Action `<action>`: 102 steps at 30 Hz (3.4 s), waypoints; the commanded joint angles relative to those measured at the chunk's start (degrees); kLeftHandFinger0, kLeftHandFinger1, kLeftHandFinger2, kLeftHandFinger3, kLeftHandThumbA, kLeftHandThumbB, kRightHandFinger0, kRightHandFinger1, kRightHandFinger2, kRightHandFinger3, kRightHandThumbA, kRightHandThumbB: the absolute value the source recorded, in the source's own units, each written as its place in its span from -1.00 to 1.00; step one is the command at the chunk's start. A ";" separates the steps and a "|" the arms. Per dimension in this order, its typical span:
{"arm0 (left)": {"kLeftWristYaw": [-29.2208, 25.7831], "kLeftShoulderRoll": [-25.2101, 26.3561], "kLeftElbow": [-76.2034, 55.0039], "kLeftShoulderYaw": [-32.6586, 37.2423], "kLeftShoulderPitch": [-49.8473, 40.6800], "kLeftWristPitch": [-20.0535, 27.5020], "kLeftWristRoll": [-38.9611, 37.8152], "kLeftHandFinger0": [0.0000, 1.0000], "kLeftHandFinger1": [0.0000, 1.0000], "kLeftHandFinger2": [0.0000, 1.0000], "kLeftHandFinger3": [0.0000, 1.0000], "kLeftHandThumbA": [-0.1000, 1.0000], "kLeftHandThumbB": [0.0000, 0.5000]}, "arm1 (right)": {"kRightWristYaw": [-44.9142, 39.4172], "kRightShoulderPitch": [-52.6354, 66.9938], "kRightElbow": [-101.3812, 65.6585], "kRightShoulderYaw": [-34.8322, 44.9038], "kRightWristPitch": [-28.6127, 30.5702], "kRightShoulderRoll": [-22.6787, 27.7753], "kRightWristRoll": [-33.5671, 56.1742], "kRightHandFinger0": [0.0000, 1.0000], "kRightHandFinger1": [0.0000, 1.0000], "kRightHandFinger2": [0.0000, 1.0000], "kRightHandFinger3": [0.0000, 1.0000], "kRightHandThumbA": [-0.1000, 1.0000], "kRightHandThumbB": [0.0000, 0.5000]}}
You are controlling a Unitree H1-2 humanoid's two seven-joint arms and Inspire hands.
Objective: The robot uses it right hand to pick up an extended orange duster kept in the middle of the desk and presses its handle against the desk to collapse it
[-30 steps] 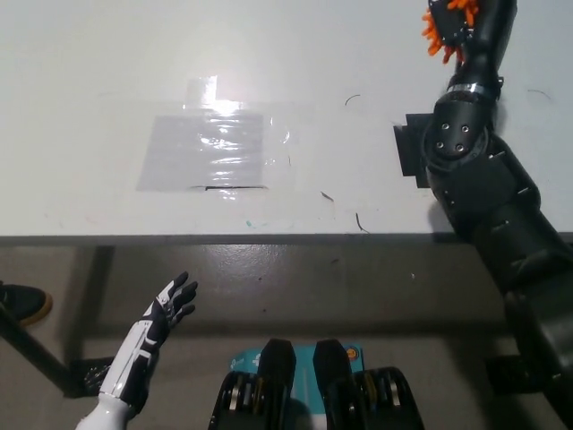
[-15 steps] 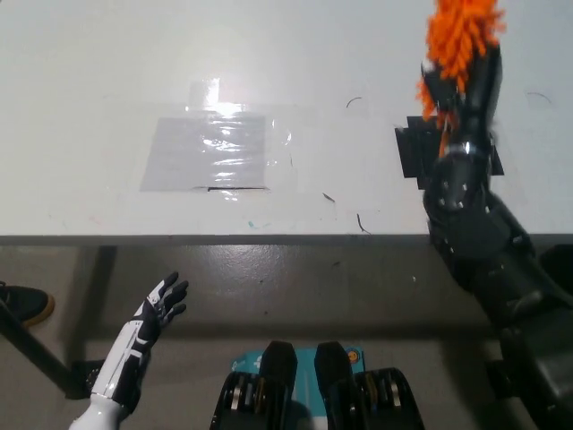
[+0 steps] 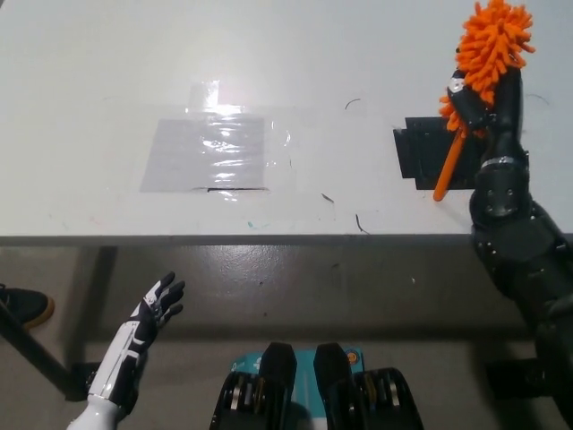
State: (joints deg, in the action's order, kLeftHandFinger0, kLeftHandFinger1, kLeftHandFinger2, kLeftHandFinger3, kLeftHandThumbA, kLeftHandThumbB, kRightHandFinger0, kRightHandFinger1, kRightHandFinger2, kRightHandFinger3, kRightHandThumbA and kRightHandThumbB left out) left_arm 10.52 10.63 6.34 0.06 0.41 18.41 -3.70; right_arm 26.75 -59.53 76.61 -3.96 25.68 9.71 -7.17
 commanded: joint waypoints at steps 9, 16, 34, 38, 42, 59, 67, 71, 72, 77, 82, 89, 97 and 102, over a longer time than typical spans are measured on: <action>-0.29 0.29 -2.62 -0.64 -0.02 1.21 -0.25 1.00 1.00 1.00 1.00 1.00 -0.24 | -16.74 2.69 4.92 -1.85 -12.59 0.45 -0.21 -1.00 -0.17 0.58 -0.01 -1.00 -0.68; -0.04 0.46 -2.77 -0.67 -0.09 1.23 -0.33 1.00 1.00 1.00 1.00 1.00 -0.29 | -10.10 -7.28 -0.35 -1.67 -7.33 3.14 -0.83 -0.78 -0.10 0.55 0.45 -1.00 -0.61; 0.09 0.82 -2.93 -0.65 0.35 0.71 0.02 1.00 1.00 1.00 1.00 1.00 -0.44 | -3.63 -21.01 -1.58 -25.68 -3.11 8.29 -22.18 -1.00 -0.35 0.52 0.41 -1.00 -0.28; 0.36 0.98 -2.75 -0.54 0.30 1.58 -0.03 1.00 1.00 1.00 1.00 1.00 -0.47 | -1.78 -20.12 0.40 -32.36 -2.98 8.21 -26.97 -1.00 -0.37 0.46 0.21 -1.00 -0.42; 0.48 1.07 -3.03 -0.42 0.21 1.10 0.05 1.00 1.00 1.00 1.00 1.00 -0.49 | -2.90 -18.45 1.73 -37.10 -4.31 7.83 -29.99 -1.00 -0.19 0.69 0.52 -1.00 -0.51; 0.33 1.07 -3.57 -0.62 -0.33 0.55 -0.09 1.00 1.00 1.00 1.00 1.00 -0.54 | -39.32 -18.55 6.27 -36.20 -17.04 5.23 -26.35 1.00 1.00 1.00 1.00 0.14 0.85; 0.28 0.99 -3.39 -0.61 -0.28 0.52 -0.08 1.00 1.00 1.00 1.00 1.00 -0.50 | -41.77 -19.97 5.13 -34.18 -17.89 5.72 -25.85 1.00 1.00 1.00 1.00 0.56 1.00; 0.37 0.78 -3.30 -0.51 -0.23 0.67 -0.35 1.00 1.00 1.00 1.00 1.00 -0.55 | -44.07 -23.09 2.06 -30.28 -15.44 7.25 -23.24 1.00 1.00 1.00 1.00 0.65 1.00; 0.45 0.85 -3.42 -0.47 -0.15 0.29 -0.38 1.00 1.00 1.00 1.00 1.00 -0.50 | -45.26 -23.69 1.16 -29.41 -15.72 7.56 -22.85 1.00 1.00 1.00 1.00 0.62 0.99; 0.67 0.89 -3.03 -0.54 0.10 0.60 -0.94 1.00 1.00 1.00 1.00 1.00 -0.53 | -48.86 -25.03 -2.48 -25.35 -15.18 8.92 -21.33 1.00 1.00 1.00 1.00 0.68 1.00; 0.58 1.14 -3.15 -0.62 -0.02 0.30 -0.58 1.00 1.00 1.00 1.00 1.00 -0.53 | -59.23 -27.10 -16.48 -14.23 -16.56 13.85 -10.75 1.00 1.00 1.00 1.00 0.54 0.87; 0.46 1.05 -3.37 -0.62 -0.05 0.06 -0.50 1.00 1.00 1.00 1.00 1.00 -0.43 | -61.70 -25.13 -42.19 -6.98 -26.37 20.33 -6.99 1.00 1.00 1.00 1.00 0.68 0.62; 0.30 0.94 -2.29 -0.68 1.76 0.58 -0.34 1.00 1.00 1.00 1.00 1.00 -0.45 | -56.07 -11.95 -83.35 10.63 -36.28 23.81 9.83 1.00 1.00 1.00 1.00 1.00 1.00; 1.03 1.55 -1.59 -0.25 4.01 0.76 -0.07 1.00 1.00 1.00 1.00 1.00 -0.43 | -49.67 4.03 -106.61 17.00 -36.52 23.29 10.31 1.00 1.00 1.00 1.00 1.00 0.94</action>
State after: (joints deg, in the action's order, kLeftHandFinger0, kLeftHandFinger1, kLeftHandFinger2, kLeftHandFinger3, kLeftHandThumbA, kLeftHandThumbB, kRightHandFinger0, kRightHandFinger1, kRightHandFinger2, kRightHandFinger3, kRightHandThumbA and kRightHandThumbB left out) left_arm 10.53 10.64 6.52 -0.28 0.61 17.55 -3.70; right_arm -26.19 -65.42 29.32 -9.36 3.54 23.76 -19.86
